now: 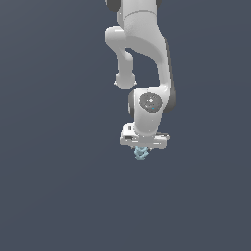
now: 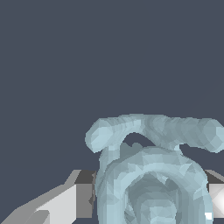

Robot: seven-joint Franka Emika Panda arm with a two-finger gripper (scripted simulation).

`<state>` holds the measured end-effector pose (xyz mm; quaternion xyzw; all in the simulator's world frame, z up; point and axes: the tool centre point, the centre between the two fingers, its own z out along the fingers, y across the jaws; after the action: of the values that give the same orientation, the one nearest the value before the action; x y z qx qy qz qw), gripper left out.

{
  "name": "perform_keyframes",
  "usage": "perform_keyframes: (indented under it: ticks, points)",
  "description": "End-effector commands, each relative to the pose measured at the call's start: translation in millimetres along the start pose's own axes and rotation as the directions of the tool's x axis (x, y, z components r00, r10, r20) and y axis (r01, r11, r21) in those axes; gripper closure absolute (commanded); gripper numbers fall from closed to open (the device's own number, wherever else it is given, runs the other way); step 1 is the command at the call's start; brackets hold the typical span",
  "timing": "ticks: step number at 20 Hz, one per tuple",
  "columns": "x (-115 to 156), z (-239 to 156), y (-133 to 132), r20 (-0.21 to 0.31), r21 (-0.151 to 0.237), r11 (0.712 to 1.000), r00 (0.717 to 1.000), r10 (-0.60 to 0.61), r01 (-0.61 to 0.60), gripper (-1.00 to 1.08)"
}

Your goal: Pick up the object and move it to a goal position.

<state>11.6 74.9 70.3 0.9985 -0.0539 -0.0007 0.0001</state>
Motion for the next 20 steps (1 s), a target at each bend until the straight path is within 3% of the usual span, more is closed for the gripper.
perform_keyframes:
  ticks: [1, 20]
  points:
    - [3, -9, 2, -0.001, 0.0, 1.0, 1.0, 0.0, 0.0, 1.08]
    - [55, -154, 40, -0.001, 0.001, 1.0, 1.0, 0.0, 0.0, 1.08]
